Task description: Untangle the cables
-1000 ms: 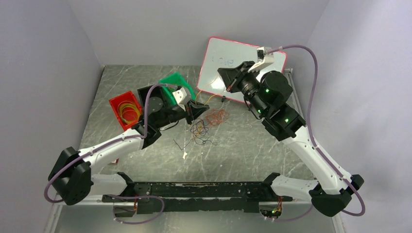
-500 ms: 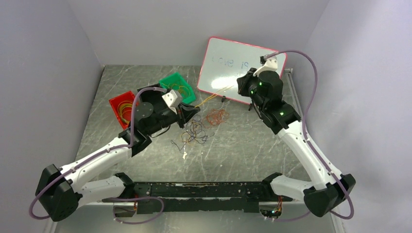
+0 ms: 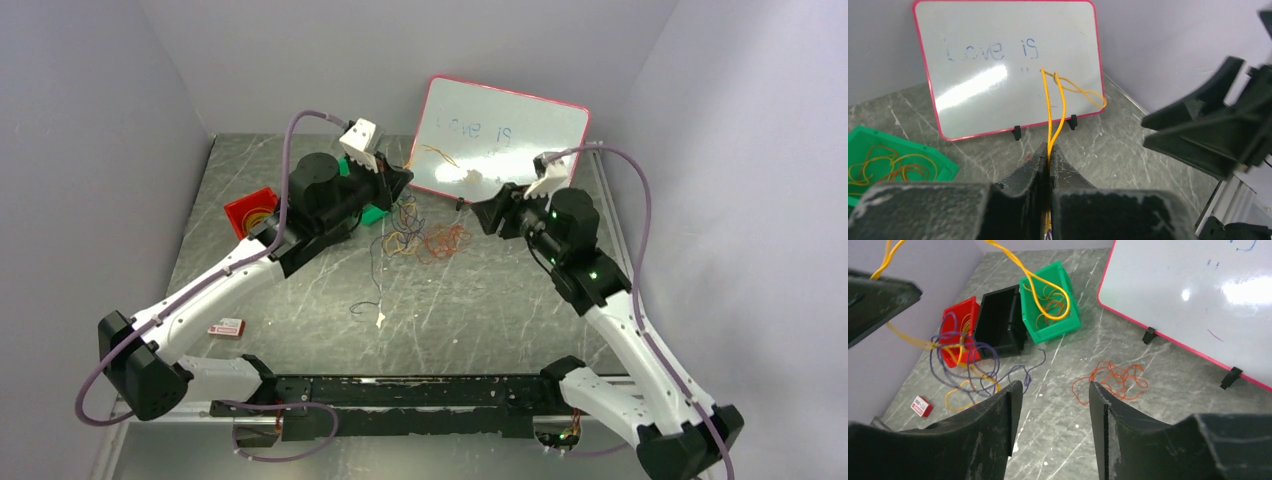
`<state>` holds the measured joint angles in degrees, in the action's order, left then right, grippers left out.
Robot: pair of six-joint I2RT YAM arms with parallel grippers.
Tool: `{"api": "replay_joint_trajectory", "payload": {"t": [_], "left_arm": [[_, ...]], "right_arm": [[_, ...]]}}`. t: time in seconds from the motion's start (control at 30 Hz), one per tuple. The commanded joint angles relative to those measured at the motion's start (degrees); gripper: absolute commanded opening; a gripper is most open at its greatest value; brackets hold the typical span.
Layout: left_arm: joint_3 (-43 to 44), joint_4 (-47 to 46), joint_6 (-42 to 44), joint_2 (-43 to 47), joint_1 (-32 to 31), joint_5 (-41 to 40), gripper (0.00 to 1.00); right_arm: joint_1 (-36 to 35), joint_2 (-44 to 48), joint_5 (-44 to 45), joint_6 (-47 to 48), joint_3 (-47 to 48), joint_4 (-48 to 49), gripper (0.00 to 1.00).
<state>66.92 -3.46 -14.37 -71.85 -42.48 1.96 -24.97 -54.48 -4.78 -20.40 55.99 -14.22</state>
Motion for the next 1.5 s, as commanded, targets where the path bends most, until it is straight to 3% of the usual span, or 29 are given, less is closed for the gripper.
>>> {"api": "replay_joint_trajectory", "payload": {"t": [0.0, 0.17, 0.37, 0.7, 1.0, 1.27, 1.47], "left_arm": [[4.7, 5.2, -3.4, -1.9, 0.2, -4.4, 0.07], [7.8, 5.7, -2.9, -3.2, 0.3, -1.7, 0.07], [8.1, 5.0, -2.3, -3.1, 0.4, 0.8, 0.07], [7.9, 4.1, -2.6, -3.4, 0.4, 3.3, 0.07], [8.1, 4.6, -2.7, -3.7, 0.4, 2.9, 0.07], [7.6, 4.2, -2.8, -3.3, 0.4, 3.7, 0.07], [7.3, 4.1, -3.0, -3.3, 0.4, 5.0, 0.07]], "right_arm": [[0.2, 6.4, -0.4, -1.8, -5.2, 1.8, 0.58], [0.2, 10.3, -8.1, -4.5, -11.2, 8.1, 0.63], [0.2, 6.1, -19.2, -7.1, -13.7, 17.5, 0.69], [-1.5, -1.9, -25.2, -15.4, -16.0, 34.0, 0.64], [-10.0, -4.3, -23.2, -9.0, -13.2, 32.2, 0.63], [-11.4, -6.3, -13.0, -11.9, -13.9, 35.4, 0.55], [-11.9, -8.5, -13.8, -12.3, -12.2, 36.9, 0.5]]}}
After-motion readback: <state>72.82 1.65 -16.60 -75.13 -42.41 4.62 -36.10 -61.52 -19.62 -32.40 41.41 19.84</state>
